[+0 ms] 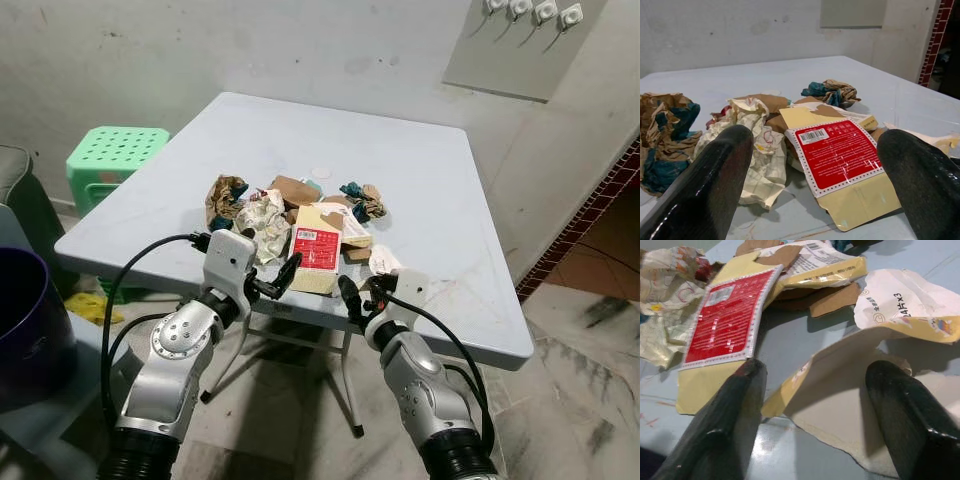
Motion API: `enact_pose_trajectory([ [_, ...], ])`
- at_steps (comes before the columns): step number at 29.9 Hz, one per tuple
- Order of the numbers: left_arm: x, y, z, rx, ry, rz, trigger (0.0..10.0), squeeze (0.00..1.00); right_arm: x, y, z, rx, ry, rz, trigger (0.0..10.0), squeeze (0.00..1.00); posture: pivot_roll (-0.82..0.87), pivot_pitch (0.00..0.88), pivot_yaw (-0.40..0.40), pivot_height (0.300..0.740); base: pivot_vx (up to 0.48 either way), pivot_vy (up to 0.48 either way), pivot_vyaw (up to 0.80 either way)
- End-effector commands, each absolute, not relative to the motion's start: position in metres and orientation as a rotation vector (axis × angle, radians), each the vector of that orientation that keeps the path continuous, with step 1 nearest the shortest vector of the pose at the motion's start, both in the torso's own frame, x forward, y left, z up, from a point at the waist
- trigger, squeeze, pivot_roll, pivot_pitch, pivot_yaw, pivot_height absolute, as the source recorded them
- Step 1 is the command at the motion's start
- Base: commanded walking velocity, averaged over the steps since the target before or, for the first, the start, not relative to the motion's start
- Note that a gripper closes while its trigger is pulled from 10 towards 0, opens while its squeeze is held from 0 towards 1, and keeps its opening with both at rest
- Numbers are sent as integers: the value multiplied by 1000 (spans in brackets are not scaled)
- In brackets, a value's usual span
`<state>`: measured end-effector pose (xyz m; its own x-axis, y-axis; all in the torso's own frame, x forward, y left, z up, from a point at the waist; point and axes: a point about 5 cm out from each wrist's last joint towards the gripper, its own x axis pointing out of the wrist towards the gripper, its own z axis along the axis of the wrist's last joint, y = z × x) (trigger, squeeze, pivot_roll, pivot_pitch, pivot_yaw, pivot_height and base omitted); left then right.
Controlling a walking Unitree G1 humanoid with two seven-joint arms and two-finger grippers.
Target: Picking trash to rubbish bin
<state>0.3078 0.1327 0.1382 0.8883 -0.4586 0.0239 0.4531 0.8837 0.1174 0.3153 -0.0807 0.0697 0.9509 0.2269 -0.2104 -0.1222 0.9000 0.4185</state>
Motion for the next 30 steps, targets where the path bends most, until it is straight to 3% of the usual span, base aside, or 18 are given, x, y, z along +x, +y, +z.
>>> enact_pose_trajectory([
  [1,310,130,145,122,-73,-482,10000,0,316,-84,68,400,263,154,0,0,39,0,-103,740,0,0,0],
  [18,309,125,144,124,-71,-504,10000,0,316,-88,66,394,253,130,0,0,32,0,-93,740,0,0,0],
  [30,278,89,133,112,-44,-718,10000,0,317,-87,66,394,244,129,0,0,33,0,-90,740,0,0,0],
])
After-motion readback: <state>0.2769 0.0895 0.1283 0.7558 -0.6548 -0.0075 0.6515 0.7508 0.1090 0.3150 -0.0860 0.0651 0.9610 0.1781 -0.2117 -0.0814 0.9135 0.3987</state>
